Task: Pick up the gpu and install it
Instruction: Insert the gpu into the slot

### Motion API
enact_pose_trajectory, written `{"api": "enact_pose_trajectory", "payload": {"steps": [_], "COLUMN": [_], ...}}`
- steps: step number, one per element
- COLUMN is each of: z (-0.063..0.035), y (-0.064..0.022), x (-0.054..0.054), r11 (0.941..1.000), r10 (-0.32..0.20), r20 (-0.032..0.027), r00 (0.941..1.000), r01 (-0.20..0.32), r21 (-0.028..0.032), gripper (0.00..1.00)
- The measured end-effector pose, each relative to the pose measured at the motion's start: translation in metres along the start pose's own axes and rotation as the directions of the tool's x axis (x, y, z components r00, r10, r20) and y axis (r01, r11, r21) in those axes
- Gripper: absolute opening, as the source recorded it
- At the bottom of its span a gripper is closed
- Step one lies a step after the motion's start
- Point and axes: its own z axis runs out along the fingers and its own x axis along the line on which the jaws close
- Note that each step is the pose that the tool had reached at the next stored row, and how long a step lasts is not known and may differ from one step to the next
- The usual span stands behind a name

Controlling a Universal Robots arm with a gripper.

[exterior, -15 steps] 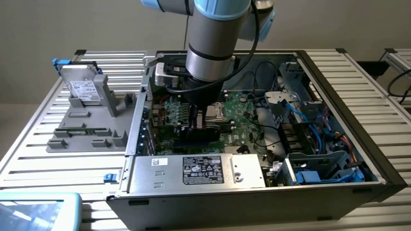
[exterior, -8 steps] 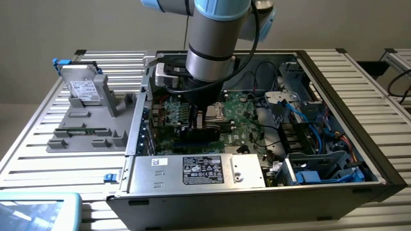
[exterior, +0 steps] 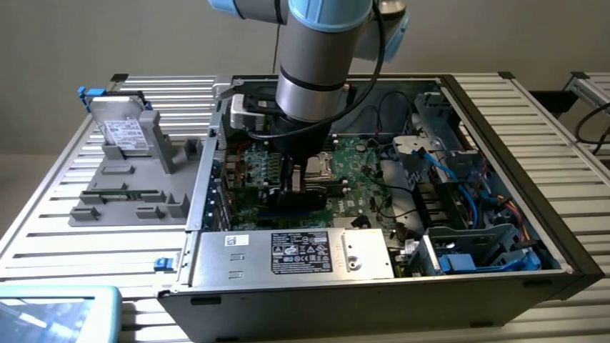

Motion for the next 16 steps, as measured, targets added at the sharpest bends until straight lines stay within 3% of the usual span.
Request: {"api": "enact_pose_trajectory", "payload": {"steps": [16], "z": [0.0009], "y": [-0.0002], "x": [-0.0002], "r11": [1.0], "r10": [0.0], "r20": [0.0012], "r00": [1.0], "r01": [0.0], "r21": [0.0001], "gripper": [0.29]}}
